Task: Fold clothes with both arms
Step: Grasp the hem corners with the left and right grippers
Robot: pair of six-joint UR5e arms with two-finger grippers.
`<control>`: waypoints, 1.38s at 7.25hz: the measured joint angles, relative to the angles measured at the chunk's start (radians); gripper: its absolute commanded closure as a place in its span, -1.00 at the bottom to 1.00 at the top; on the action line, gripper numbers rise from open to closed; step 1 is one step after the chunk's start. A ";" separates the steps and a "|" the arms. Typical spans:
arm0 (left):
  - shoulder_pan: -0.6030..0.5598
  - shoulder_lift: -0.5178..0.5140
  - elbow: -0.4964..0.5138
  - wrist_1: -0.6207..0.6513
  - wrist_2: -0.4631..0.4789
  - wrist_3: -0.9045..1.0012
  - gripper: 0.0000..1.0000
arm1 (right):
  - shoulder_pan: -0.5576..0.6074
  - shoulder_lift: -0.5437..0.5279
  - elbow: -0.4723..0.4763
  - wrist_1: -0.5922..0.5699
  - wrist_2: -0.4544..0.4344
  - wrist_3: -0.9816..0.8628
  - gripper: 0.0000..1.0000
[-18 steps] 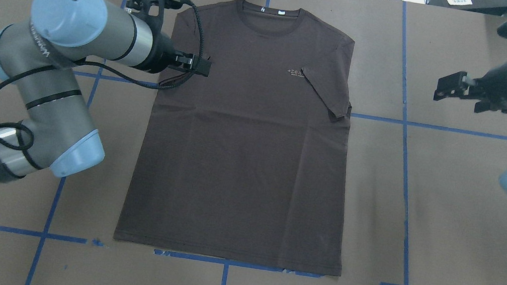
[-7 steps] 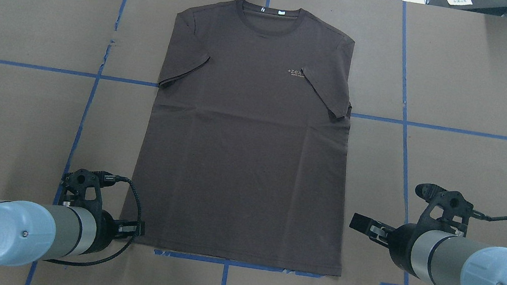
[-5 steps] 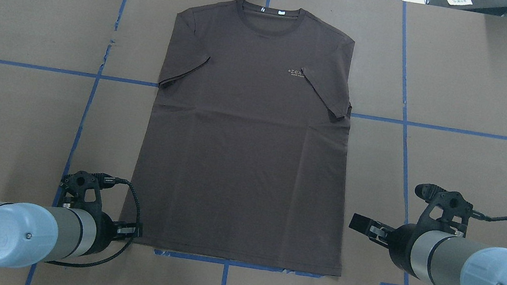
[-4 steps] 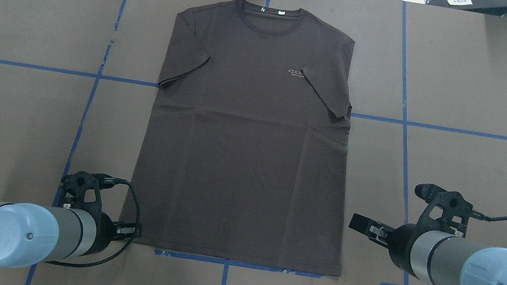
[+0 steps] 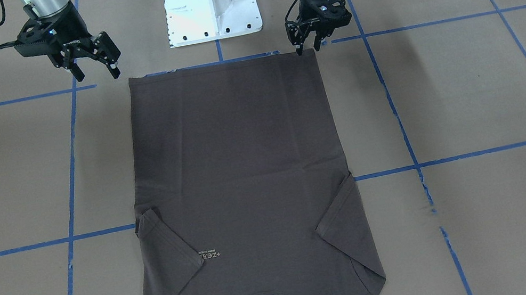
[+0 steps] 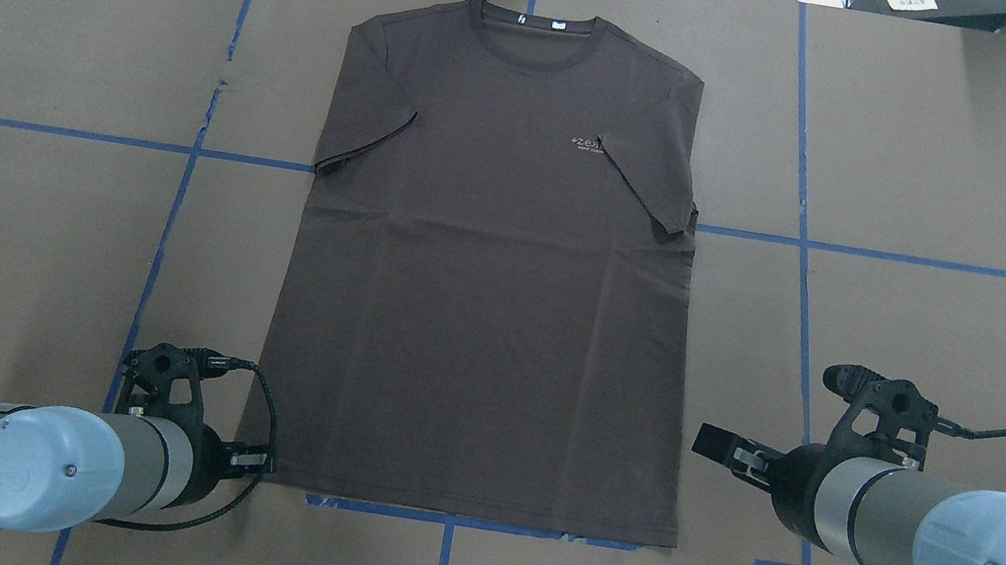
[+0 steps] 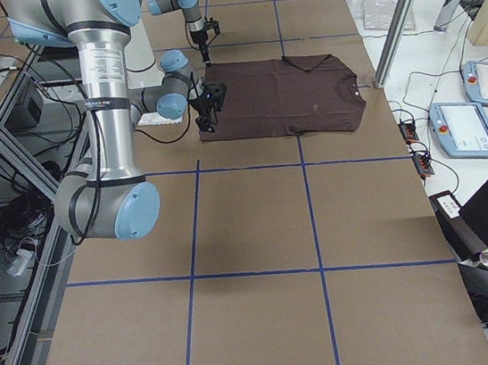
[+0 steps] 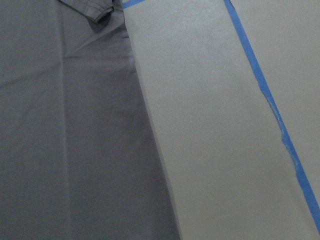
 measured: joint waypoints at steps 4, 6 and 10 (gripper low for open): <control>0.001 -0.001 0.011 0.000 0.001 0.000 -0.03 | 0.000 -0.001 0.000 0.000 0.000 0.000 -0.96; 0.001 -0.002 0.012 0.000 0.001 0.000 0.07 | 0.000 -0.001 0.000 0.000 0.000 0.000 -0.96; 0.002 -0.007 0.023 0.000 0.000 0.000 0.43 | 0.001 0.000 0.002 0.000 0.000 0.000 -0.96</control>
